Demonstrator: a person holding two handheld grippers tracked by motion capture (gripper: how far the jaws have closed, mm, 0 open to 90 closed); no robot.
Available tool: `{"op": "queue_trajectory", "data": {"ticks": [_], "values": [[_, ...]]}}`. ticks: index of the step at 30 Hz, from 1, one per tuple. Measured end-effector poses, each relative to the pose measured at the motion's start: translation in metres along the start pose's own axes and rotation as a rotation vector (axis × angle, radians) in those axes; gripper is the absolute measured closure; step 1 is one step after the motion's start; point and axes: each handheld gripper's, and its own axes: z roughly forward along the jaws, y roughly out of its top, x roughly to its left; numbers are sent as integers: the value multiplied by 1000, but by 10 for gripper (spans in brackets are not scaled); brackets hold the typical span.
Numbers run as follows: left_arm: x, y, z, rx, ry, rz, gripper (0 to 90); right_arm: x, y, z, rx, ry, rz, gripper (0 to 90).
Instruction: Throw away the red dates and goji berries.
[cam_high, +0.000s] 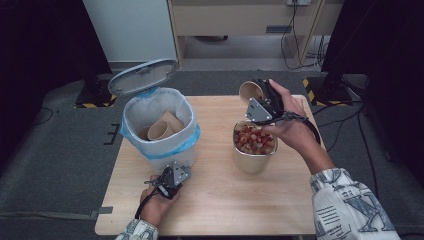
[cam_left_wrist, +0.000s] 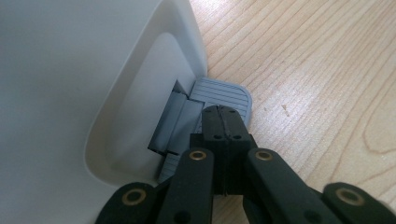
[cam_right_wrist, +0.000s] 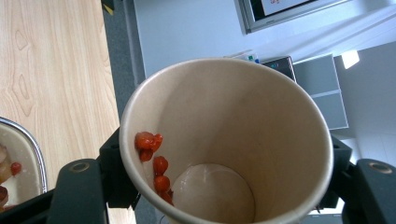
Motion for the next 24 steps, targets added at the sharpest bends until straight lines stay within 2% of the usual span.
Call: {"op": "queue_trajectory", "data": {"ticks": [10,12,13,16,18,21,23,24], "values": [[0,0,0,0,0,0,899,-3,1,1,-24,17,77,291],[0,0,0,0,0,0,899,-5,2,1,-34,24,116,291],[0,0,0,0,0,0,899,-5,2,1,-34,24,116,291],[0,0,0,0,0,-1,899,-6,3,2,-61,44,188,291],[0,0,0,0,0,0,899,-8,4,2,-71,49,218,291],[0,0,0,0,-1,0,899,-9,5,3,-85,59,261,291],[0,0,0,0,-1,0,899,-9,6,3,-90,61,270,291],[0,0,0,0,-2,-1,899,-11,6,3,-104,73,303,291]]}}
